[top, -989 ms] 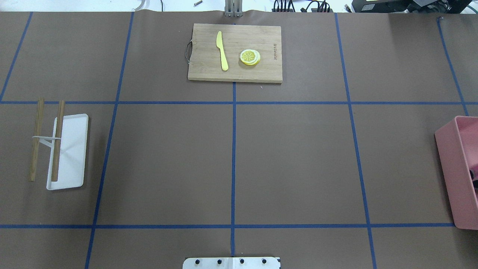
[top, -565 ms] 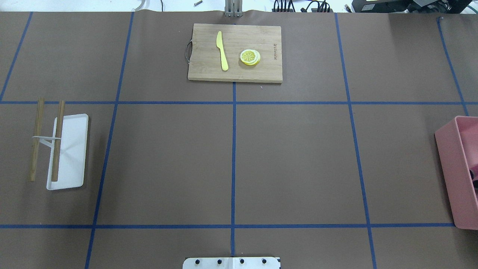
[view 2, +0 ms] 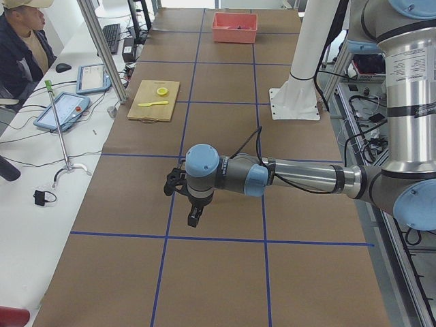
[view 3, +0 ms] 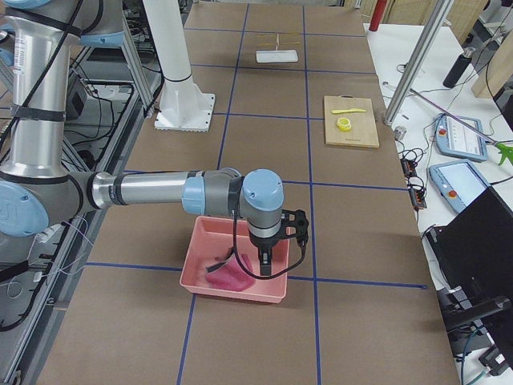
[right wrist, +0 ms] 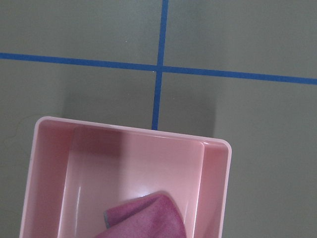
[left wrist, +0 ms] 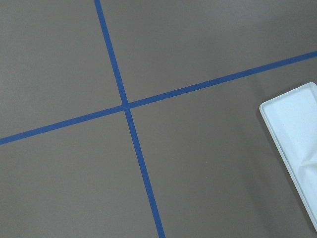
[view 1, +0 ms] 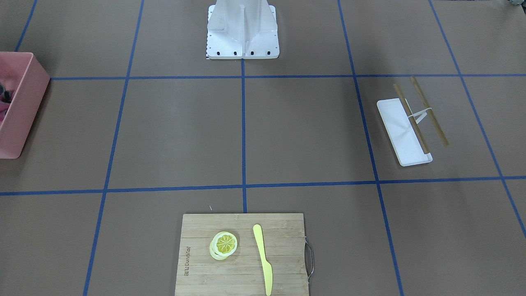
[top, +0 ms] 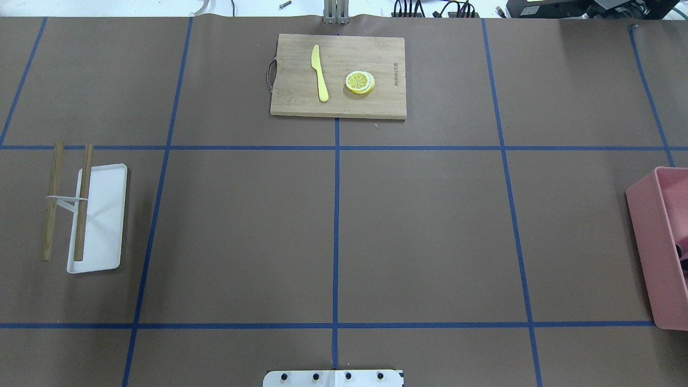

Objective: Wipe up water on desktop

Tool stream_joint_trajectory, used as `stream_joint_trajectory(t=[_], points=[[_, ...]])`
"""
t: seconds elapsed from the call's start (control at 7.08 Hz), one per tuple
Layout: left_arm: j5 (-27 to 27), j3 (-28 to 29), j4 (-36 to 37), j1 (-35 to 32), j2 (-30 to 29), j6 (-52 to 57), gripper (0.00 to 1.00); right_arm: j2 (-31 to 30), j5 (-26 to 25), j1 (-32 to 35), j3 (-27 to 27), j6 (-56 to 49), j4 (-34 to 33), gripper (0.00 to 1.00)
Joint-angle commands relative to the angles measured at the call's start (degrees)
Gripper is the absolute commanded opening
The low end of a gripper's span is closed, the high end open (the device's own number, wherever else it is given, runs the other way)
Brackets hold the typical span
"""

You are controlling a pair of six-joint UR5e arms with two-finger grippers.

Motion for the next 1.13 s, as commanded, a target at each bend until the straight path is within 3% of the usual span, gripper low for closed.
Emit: stream_joint_trajectory(t=[0.0, 0.42, 0.99], points=[[0.0, 1.1, 0.0, 0.1, 1.1, -0.4, 0.98, 1.4, -0.4, -0.3, 0.1, 0.1, -0.1, 1.0], [0.3, 3.4, 0.1, 0.2, 1.3, -0.6, 0.98, 0.4, 0.4, -0.4, 1.6, 0.0, -0.4, 1.0], [0.0, 0.1, -0.1, 0.1, 2.0, -0.4, 0.98, 1.4, 0.6, -1.0, 1.0, 0.7, -0.6, 1.0]])
